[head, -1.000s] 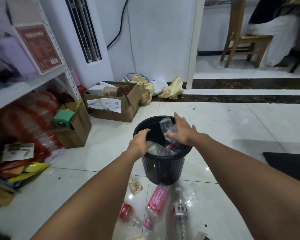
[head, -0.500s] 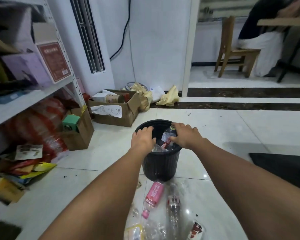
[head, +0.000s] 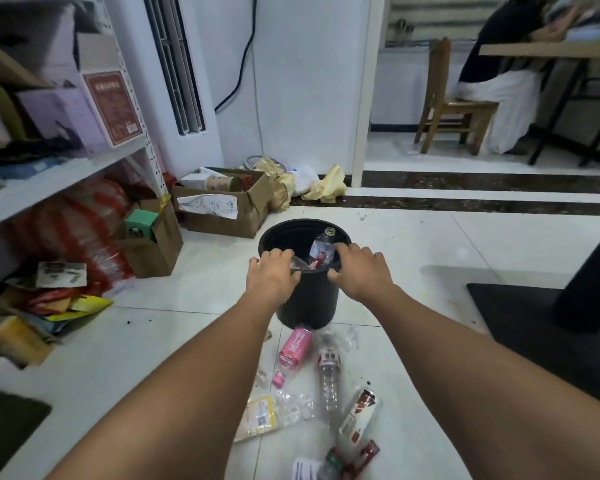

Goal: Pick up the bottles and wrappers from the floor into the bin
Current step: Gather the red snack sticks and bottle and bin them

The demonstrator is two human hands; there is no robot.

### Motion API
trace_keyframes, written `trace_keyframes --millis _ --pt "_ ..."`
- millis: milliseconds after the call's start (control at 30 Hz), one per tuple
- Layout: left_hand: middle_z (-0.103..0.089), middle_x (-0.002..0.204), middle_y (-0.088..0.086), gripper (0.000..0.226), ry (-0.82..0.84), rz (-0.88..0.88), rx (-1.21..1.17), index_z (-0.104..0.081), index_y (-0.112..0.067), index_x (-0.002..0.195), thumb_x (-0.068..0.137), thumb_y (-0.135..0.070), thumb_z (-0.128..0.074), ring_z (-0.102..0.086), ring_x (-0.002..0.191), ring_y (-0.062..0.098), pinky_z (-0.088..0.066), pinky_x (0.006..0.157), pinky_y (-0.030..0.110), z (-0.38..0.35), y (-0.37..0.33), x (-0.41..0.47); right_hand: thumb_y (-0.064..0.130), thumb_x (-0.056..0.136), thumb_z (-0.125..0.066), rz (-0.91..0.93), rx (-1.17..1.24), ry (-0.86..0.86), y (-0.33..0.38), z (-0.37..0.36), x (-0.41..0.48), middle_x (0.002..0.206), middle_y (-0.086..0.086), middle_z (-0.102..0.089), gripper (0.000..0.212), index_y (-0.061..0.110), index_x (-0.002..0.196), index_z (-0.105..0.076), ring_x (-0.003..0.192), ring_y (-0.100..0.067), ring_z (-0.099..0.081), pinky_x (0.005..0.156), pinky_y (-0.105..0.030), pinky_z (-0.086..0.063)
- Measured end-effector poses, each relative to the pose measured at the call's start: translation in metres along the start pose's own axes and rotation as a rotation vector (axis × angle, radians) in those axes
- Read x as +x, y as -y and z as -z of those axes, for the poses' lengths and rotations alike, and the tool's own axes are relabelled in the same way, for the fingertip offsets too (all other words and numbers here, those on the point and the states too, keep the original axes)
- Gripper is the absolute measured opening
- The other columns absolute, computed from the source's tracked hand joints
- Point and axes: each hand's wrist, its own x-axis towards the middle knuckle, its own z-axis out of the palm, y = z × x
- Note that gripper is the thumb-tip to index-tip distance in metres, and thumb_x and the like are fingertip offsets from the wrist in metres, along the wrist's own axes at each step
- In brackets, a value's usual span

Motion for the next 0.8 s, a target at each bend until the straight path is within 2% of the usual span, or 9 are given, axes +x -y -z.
trace_keyframes --millis 333,600,800 --pt "-0.046 0.139 0.004 0.046 0.114 -0.019 -0.036 -0.037 -0.020 0.139 0.097 -0.034 -0.046 -0.039 0.129 0.024 -0.030 0.106 0.040 -0.074 0.009 -0.055 0.033 0.094 -0.049 -0.035 0.030 0.016 0.002 -0.071 -0.046 0.134 -0.008 -0.052 0.049 0.021 0.140 -0.041 0.123 -0.028 -0.048 0.101 -0.040 -0.034" --pt "-0.044 0.141 0.006 0.049 0.244 -0.094 -0.043 -0.036 -0.018 0.140 0.096 -0.035 -0.048 -0.037 0.132 0.026 -0.027 0.108 0.040 -0.127 0.069 -0.096 0.033 0.093 -0.053 -0.083 -0.072 0.102 0.027 -0.135 -0.077 0.136 -0.007 -0.051 0.052 0.022 0.141 -0.038 0.124 -0.028 -0.047 0.100 -0.039 -0.035" --pt "-0.045 0.139 0.008 0.049 0.230 -0.101 -0.056 -0.037 -0.017 0.140 0.096 -0.035 -0.048 -0.037 0.131 0.027 -0.028 0.108 0.041 -0.142 0.087 -0.088 0.033 0.093 -0.053 -0.151 -0.088 0.107 0.025 -0.148 -0.090 0.137 -0.007 -0.049 0.053 0.021 0.142 -0.038 0.126 -0.028 -0.045 0.103 -0.040 -0.033"
